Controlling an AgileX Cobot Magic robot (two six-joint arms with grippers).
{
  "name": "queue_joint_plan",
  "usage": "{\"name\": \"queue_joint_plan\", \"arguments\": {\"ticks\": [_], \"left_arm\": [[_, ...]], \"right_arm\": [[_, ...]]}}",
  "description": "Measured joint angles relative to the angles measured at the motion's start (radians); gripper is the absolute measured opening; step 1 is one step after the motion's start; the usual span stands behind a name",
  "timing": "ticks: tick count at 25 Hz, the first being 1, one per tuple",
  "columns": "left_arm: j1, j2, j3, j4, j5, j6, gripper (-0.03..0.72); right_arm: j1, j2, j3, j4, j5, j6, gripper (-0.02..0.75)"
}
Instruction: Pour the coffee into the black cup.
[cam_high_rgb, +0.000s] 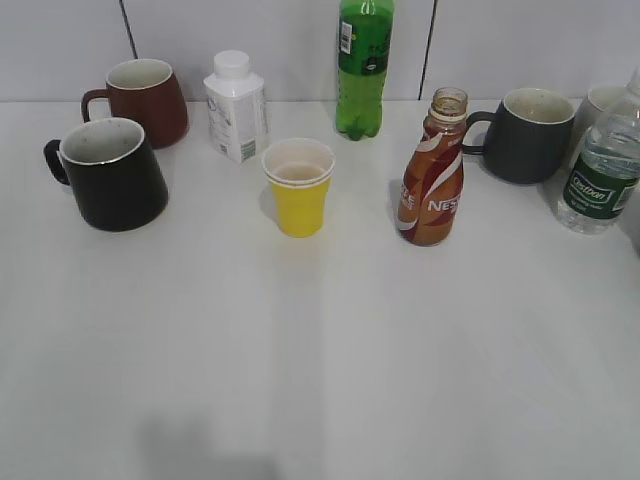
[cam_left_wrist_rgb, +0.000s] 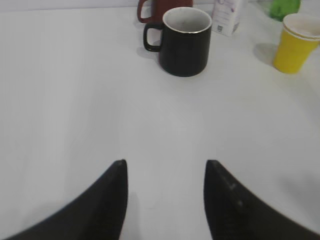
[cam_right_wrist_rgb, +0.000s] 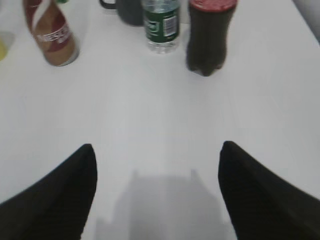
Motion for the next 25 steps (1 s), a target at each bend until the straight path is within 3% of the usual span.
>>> {"name": "queue_joint_plan", "arguments": {"ticks": [9, 25], "left_arm": [[0.042, 0.000, 0.000, 0.000, 0.000, 0.000, 0.382], [0.050, 0.000, 0.000, 0.000, 0.000, 0.000, 0.382]], "right_arm": [[-0.030, 0.000, 0.000, 0.001, 0.000, 0.000, 0.589], [-0.030, 0.000, 0.000, 0.001, 0.000, 0.000, 0.589]]}}
